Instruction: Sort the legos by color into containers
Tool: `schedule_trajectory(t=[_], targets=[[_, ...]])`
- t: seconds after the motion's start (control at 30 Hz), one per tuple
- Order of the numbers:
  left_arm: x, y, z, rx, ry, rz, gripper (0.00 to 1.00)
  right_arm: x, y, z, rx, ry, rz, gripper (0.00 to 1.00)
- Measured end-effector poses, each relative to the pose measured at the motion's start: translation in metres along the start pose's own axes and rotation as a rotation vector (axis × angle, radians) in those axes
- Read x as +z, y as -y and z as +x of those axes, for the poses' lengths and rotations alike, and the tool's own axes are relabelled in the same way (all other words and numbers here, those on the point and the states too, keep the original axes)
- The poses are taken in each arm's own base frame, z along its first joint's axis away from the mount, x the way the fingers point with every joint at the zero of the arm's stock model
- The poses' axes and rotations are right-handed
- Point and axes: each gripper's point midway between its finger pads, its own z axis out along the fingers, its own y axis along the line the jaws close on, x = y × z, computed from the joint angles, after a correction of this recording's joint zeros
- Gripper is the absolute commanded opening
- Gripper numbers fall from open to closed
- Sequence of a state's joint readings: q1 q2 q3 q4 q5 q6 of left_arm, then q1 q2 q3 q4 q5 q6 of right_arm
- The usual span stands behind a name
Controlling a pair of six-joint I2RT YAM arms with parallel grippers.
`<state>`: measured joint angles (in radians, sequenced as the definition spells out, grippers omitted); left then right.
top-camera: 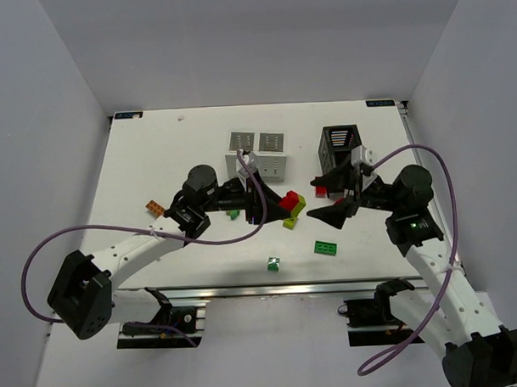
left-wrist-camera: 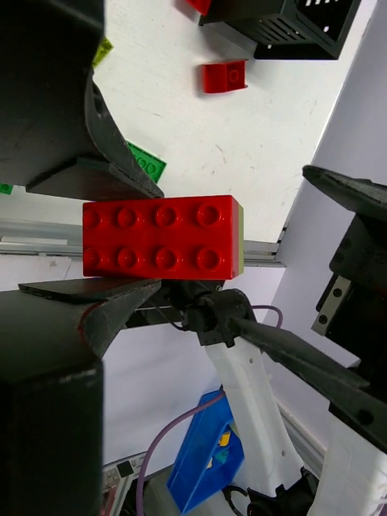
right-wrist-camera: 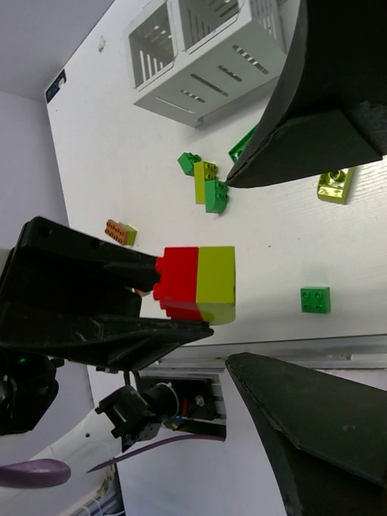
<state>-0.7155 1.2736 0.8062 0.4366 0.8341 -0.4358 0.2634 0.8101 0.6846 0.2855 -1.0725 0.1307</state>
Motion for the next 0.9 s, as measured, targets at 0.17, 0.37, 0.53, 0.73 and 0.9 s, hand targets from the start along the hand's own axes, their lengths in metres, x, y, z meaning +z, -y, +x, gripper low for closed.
schedule_trajectory(t=[0.17, 0.37, 0.53, 0.73, 0.9], targets=[[0.000, 0.004, -0.001, 0.017, 0.014, 0.023, 0.00, -0.004, 0.005, 0.002, 0.011, 0.004, 0.022, 0.85], [0.000, 0.006, -0.005, 0.028, 0.026, 0.032, 0.00, -0.003, 0.000, 0.005, 0.038, -0.004, -0.029, 0.81], [0.000, 0.009, -0.008, 0.029, 0.036, 0.048, 0.00, -0.002, -0.002, 0.013, 0.085, 0.000, -0.039, 0.79], [0.000, 0.014, -0.008, 0.023, 0.042, 0.071, 0.00, 0.003, -0.004, 0.015, 0.119, 0.002, -0.060, 0.78], [-0.001, 0.017, -0.009, 0.020, 0.048, 0.084, 0.00, 0.008, -0.011, 0.022, 0.141, 0.000, -0.090, 0.76]])
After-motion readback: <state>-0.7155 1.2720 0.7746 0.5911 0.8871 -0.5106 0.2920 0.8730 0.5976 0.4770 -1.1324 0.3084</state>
